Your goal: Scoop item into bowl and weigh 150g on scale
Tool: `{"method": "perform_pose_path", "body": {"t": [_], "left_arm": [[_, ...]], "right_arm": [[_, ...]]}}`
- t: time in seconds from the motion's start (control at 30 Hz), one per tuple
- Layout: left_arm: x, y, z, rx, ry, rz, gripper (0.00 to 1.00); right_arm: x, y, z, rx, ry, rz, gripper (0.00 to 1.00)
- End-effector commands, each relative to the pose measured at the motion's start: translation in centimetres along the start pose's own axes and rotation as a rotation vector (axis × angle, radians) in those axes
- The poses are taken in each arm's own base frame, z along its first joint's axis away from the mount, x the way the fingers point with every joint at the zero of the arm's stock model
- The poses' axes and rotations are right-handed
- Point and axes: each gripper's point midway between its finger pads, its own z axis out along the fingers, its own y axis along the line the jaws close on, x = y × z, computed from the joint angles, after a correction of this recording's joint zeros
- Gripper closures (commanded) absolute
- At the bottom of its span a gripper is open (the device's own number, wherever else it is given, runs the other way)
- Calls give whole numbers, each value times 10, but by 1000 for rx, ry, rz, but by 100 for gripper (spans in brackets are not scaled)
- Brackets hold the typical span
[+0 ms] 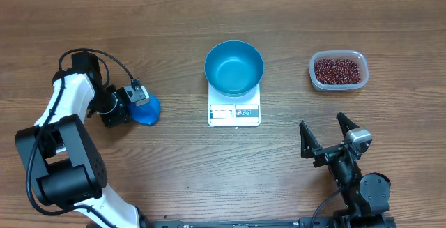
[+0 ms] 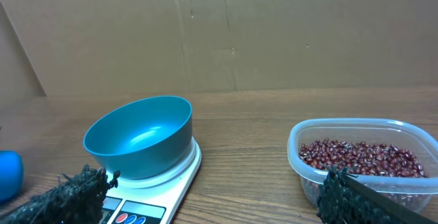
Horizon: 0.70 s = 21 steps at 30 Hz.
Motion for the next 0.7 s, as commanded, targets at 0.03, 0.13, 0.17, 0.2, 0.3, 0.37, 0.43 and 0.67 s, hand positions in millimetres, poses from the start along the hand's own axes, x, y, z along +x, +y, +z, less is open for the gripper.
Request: {"method": "perform_pose_path", "body": {"t": [0.03,0.13,0.17,0.2,0.3,0.37,0.43,0.67], "left_arm": [[-9,5,-1,-2,-45,-61,67],[-13,9,-2,-13,-68,-122,71],[-15,10,-2,-15,-77,-145,72],[-17,11,-2,-18,-88,-169,72],[-24,13,-3,-15,-131,-247,72],[-28,14,-3,-12,-150,-287,71],[-31,15,-4,-6,-170,-344,72],[-36,20,-5,-4,-200,-523,82]], "right_arm": [[3,2,0,-10,0,6,0],[3,2,0,-10,0,7,0],[3,2,0,-10,0,7,0],[3,2,0,-11,0,7,0],[3,2,0,-10,0,7,0],[3,2,0,-10,0,7,0],[3,2,0,-10,0,7,0],[3,2,0,-10,0,7,0]]}}
